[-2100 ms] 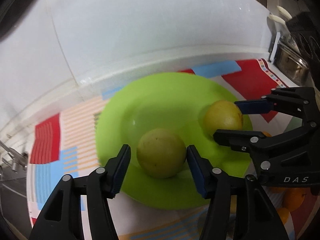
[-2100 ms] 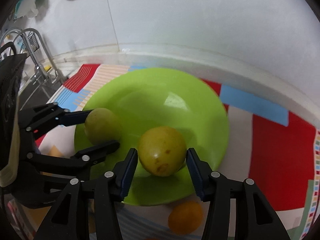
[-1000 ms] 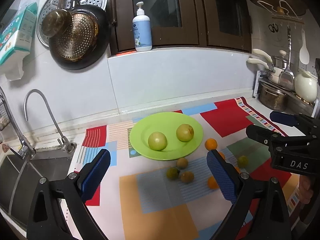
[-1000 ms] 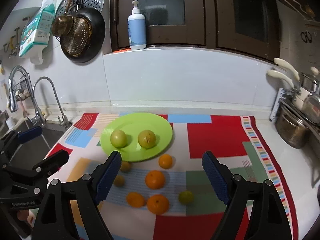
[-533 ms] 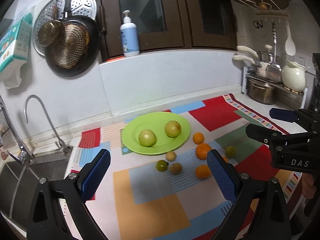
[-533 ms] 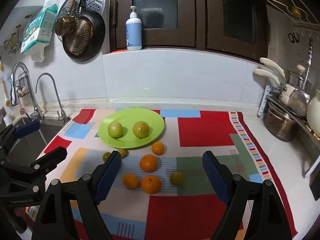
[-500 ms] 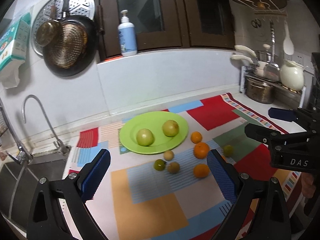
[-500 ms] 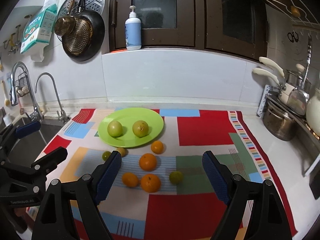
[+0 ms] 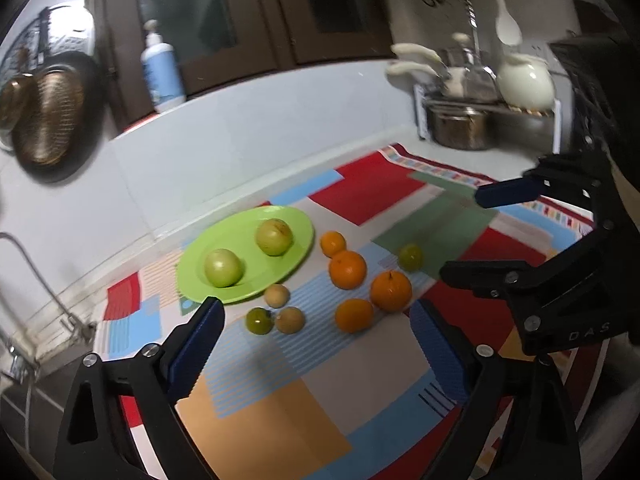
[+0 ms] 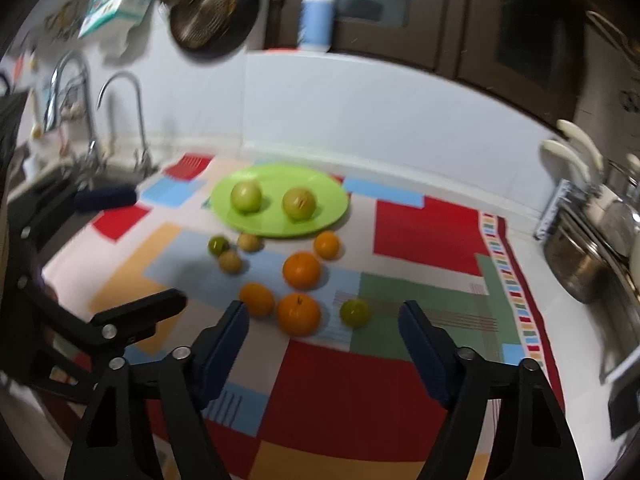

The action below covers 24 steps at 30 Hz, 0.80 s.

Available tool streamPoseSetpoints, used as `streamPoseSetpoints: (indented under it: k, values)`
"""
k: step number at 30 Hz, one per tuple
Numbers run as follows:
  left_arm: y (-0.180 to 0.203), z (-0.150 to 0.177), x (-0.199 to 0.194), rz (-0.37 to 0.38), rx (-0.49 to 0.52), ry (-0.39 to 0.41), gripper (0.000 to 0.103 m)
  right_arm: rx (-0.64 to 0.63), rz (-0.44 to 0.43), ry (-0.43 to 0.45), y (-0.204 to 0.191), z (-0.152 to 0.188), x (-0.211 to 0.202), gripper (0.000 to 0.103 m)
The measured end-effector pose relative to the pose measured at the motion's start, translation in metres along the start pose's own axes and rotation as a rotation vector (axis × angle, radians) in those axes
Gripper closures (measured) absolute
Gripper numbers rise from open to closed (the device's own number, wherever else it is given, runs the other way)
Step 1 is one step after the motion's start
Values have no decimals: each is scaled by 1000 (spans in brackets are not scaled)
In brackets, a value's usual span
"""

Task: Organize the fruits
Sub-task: 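Grasp an orange with the left gripper while the right grasps the stemmed orange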

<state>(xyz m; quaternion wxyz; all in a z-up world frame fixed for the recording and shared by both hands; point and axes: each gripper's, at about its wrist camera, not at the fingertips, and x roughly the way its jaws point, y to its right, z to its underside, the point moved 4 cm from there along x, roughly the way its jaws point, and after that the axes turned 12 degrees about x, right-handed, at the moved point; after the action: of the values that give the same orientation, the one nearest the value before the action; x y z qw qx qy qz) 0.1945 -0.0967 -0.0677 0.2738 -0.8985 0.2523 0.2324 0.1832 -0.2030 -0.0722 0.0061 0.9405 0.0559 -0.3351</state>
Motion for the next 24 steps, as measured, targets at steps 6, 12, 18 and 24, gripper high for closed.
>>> streamPoseSetpoints:
  k: [6, 12, 18, 24]
  values:
    - [8, 4, 27, 114, 76, -19, 21, -93, -39, -79, -5, 8, 28, 38]
    - [9, 8, 54, 194, 132, -59, 33, -158, -92, -154, -10, 16, 55, 46]
    - [6, 12, 77, 259, 151, -81, 36, -198, -110, -204, -10, 19, 80, 50]
    - [6, 14, 94, 303, 137, -105, 42, -207, -134, -241, -9, 18, 97, 56]
